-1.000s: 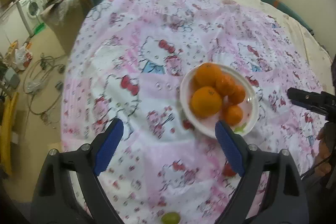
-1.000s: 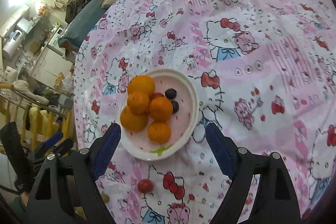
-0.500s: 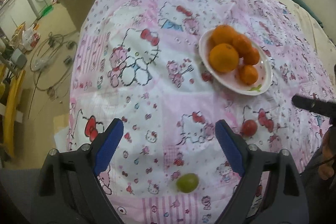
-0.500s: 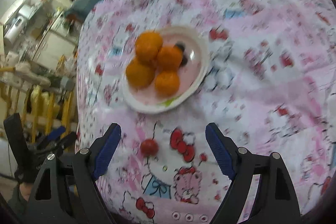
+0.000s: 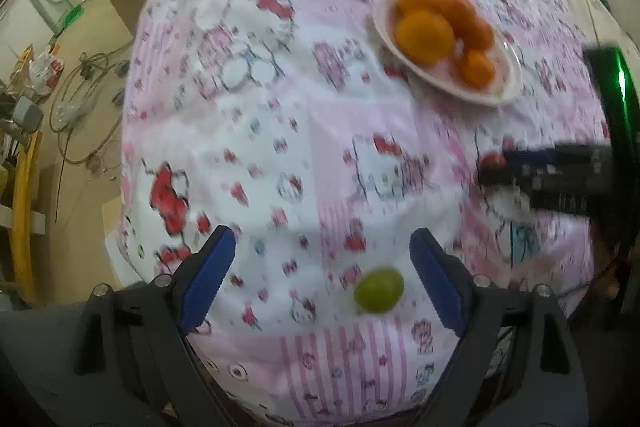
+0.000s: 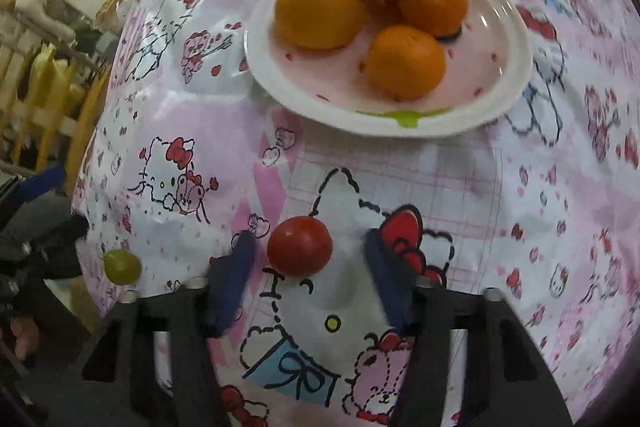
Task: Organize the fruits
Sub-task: 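Grasp the green lime with the left tool while the right tool grasps a red tomato, then lower lime and red tomato onto the white plate and open both tools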
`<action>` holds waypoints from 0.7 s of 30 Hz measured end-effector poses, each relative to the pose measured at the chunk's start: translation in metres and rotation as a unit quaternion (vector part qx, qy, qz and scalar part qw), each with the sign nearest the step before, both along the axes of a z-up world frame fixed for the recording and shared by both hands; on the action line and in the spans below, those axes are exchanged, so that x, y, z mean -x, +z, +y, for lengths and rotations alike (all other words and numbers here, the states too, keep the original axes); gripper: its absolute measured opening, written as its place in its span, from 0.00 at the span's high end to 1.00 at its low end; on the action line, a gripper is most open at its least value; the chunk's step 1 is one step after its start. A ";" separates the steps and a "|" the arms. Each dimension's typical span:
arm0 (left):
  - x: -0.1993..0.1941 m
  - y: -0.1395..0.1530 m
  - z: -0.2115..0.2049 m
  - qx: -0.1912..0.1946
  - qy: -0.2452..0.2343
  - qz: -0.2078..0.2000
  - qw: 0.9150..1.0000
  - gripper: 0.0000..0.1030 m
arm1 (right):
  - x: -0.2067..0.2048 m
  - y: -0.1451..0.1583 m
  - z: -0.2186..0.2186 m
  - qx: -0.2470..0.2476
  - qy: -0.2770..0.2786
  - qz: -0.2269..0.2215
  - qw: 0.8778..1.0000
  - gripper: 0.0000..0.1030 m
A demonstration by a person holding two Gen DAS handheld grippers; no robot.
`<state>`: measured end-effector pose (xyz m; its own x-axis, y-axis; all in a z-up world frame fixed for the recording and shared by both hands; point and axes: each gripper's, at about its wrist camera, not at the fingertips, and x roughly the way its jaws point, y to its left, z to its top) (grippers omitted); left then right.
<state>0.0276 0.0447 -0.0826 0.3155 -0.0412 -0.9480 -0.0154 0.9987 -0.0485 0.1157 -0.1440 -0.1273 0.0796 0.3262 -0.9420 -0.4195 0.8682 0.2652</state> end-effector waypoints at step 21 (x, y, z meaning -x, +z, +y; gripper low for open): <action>0.015 -0.028 -0.031 0.015 -0.056 0.044 0.997 0.69 | -0.014 0.039 -0.036 -0.079 -0.060 -0.032 0.995 0.67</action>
